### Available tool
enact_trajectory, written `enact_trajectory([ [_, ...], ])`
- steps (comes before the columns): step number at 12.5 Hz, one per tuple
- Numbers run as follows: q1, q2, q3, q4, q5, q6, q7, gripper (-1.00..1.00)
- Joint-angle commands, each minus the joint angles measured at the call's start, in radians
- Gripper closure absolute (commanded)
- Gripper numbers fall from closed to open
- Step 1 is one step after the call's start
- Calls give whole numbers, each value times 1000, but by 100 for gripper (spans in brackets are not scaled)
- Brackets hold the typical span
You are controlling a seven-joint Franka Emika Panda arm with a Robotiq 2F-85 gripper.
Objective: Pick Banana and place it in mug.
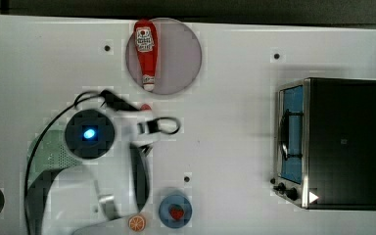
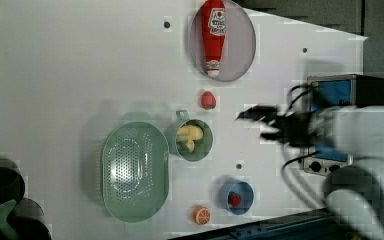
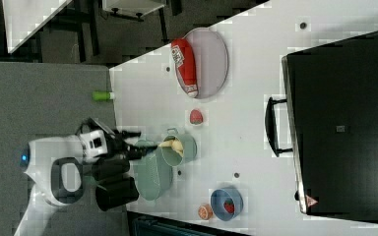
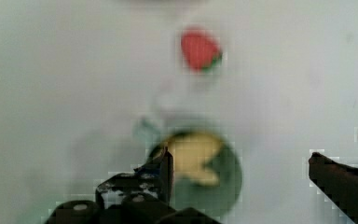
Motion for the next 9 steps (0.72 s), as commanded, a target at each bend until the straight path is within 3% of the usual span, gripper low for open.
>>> enact_trajectory([
  [1, -79, -78, -146, 101, 3, -110, 7, -100],
  [5, -84, -152, -274, 271, -6, -406, -25, -100],
  [9, -84, -151, -287, 415, -79, -620, -25, -100],
])
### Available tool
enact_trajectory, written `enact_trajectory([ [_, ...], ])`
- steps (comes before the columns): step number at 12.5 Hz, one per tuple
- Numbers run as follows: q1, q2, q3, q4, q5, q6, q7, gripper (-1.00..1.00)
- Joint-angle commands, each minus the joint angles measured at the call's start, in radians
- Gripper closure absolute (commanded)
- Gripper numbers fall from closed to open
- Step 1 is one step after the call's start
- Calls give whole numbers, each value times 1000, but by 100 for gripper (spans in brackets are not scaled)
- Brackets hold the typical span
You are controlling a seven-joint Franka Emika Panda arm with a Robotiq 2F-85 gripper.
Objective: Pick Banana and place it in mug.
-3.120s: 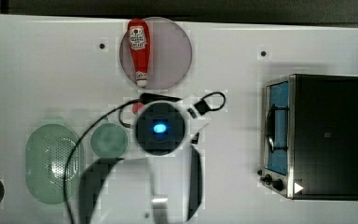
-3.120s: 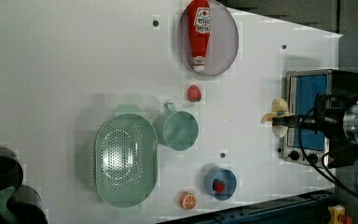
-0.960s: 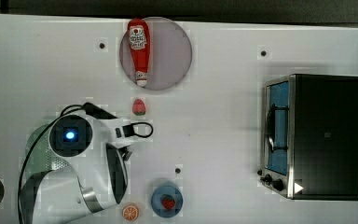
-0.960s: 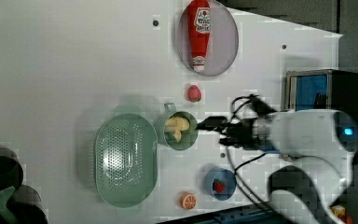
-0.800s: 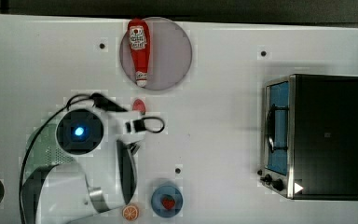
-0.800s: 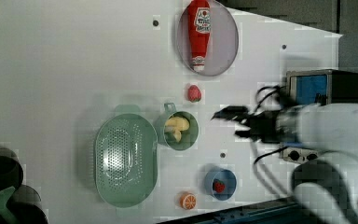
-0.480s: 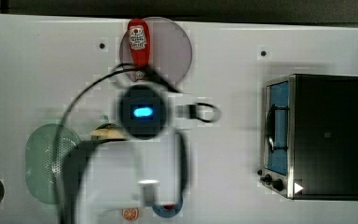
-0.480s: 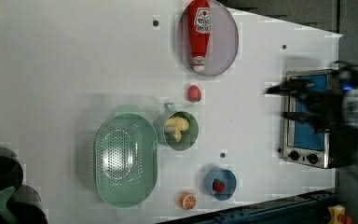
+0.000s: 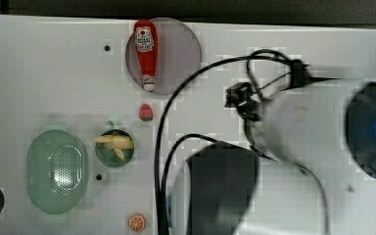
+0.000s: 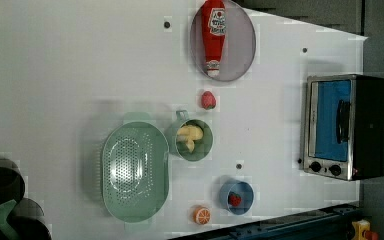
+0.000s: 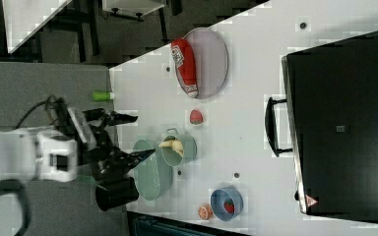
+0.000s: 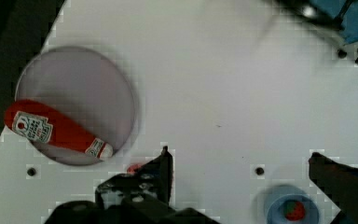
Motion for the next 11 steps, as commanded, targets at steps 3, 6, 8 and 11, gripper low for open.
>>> enact_trajectory([
  [3, 41, -29, 71, 41, -58, -133, -16, -100],
  [6, 42, -26, 69, 39, -58, -132, -16, -100],
  [8, 42, -24, 69, 35, -58, -132, -16, -100],
  [11, 42, -21, 69, 35, -58, -132, -16, -100],
])
